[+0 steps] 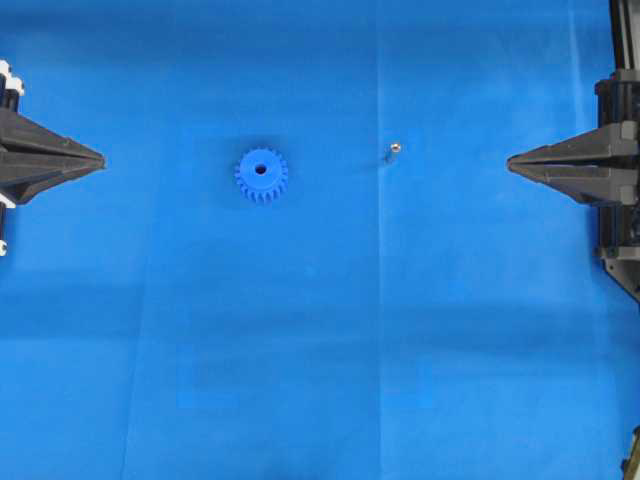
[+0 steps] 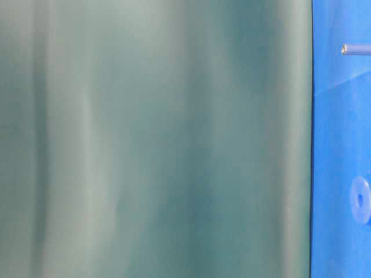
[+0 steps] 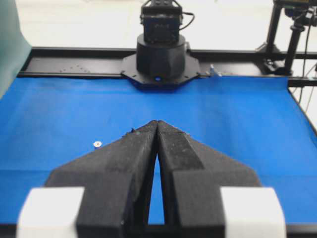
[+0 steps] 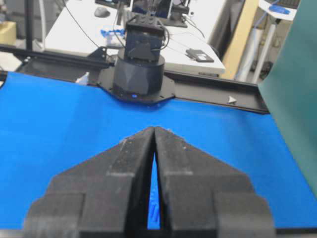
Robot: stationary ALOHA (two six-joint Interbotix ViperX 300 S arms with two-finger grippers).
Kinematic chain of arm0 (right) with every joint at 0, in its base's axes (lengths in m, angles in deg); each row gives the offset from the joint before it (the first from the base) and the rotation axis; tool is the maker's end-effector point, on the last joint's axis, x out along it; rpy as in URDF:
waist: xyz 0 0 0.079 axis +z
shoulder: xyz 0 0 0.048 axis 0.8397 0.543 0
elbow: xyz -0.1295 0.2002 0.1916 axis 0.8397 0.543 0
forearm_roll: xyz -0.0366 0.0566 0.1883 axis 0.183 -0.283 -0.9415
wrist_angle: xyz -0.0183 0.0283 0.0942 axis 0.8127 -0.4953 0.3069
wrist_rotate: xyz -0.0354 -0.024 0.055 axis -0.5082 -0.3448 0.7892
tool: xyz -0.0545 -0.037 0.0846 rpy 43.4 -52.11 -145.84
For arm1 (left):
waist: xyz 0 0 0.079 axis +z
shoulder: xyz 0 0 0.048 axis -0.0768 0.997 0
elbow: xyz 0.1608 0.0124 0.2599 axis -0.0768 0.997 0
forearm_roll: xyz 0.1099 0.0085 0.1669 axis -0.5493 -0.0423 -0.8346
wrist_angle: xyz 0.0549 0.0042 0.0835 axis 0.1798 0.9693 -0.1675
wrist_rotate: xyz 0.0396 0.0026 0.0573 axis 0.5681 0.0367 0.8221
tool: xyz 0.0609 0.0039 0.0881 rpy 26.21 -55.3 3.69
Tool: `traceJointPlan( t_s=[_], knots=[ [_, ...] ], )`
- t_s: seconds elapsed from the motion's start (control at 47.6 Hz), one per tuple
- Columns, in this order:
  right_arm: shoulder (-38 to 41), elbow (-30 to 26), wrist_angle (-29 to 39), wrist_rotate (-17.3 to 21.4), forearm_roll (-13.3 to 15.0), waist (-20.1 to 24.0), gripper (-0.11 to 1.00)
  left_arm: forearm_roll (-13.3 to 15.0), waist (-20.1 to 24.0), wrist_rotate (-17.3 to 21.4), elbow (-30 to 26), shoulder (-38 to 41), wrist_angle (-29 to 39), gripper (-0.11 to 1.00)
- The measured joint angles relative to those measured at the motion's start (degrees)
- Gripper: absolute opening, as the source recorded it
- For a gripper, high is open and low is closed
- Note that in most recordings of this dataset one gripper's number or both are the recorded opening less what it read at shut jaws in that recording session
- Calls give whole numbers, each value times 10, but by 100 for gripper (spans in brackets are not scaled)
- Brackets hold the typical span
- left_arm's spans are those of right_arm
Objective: Insert the shaft placed at a random location into the center hole of the small gear at another random location.
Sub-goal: 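Open the right gripper and move it left toward the silver shaft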
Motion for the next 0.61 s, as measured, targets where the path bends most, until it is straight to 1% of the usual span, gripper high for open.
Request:
traceJointPlan(
  t_s=[0.063, 0.126, 0.315, 0.483, 0.526, 0.61],
  knots=[
    [0, 0, 2, 0, 0, 0, -3, 0, -2, -7, 1, -1, 5, 0],
    [0, 0, 6, 0, 0, 0, -6, 1, -5, -5, 0, -2, 9, 0],
    [6, -1, 23, 2, -1, -4, -6, 1, -6, -7, 1, -11, 14, 0],
    [42, 0, 21, 3, -4, -21, -5, 1, -6, -4, 0, -18, 18, 0],
    [54, 0, 18, 4, -7, -27, -4, 1, -7, -4, 1, -18, 19, 0],
    [82, 3, 5, 4, -16, -45, 2, 1, -7, -4, 0, -20, 19, 0]
  ],
)
